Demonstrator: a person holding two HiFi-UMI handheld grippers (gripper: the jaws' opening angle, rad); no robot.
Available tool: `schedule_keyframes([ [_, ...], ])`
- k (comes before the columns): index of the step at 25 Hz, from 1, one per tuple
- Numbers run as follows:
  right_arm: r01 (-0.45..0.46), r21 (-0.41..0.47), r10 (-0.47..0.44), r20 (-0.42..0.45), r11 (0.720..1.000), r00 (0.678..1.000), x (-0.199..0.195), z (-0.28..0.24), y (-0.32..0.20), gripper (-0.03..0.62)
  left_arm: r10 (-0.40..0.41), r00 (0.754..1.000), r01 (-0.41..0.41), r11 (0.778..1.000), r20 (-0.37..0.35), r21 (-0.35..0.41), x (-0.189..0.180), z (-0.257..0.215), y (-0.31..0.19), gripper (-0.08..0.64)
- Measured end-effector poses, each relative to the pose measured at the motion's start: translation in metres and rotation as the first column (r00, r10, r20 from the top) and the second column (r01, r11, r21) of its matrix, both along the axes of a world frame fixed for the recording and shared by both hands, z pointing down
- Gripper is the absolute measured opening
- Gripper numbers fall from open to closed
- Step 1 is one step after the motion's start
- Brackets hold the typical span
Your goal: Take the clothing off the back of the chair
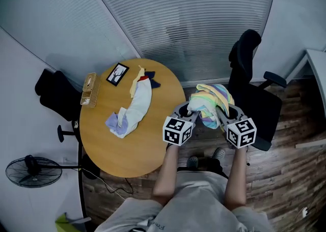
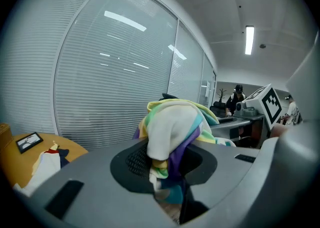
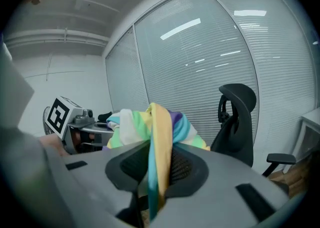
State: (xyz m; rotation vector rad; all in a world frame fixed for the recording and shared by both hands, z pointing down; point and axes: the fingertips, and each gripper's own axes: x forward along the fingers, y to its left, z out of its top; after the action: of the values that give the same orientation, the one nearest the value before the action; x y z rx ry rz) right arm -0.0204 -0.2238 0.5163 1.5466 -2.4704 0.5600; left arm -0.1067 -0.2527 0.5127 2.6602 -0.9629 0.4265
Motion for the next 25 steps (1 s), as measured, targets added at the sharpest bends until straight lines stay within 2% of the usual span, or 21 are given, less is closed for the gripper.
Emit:
schedule_keyframes([
  [5, -0.069, -0.003, 0.069, 0.012, 0.998, 0.998, -0.018, 0.01, 0.018, 0.09, 0.042, 0.999, -0.042, 0.999, 0.014, 0.01, -0.018, 0.006, 0.017, 0.118],
  [13, -0.129, 0.002, 0.129, -0.002, 0.992, 0.992, -0.044, 0.02, 0.04, 0.089, 0.084, 0.996, -0.084, 0.996, 0.006, 0.021, -0.043, 0.016, 0.034, 0.118],
  [25, -0.159, -0.009, 0.158, -0.015, 0.987, 0.987, -0.057, 0.03, 0.063, 0.089, 0.092, 0.996, -0.092, 0.996, -0.017, 0.009, -0.056, 0.028, 0.057, 0.121],
])
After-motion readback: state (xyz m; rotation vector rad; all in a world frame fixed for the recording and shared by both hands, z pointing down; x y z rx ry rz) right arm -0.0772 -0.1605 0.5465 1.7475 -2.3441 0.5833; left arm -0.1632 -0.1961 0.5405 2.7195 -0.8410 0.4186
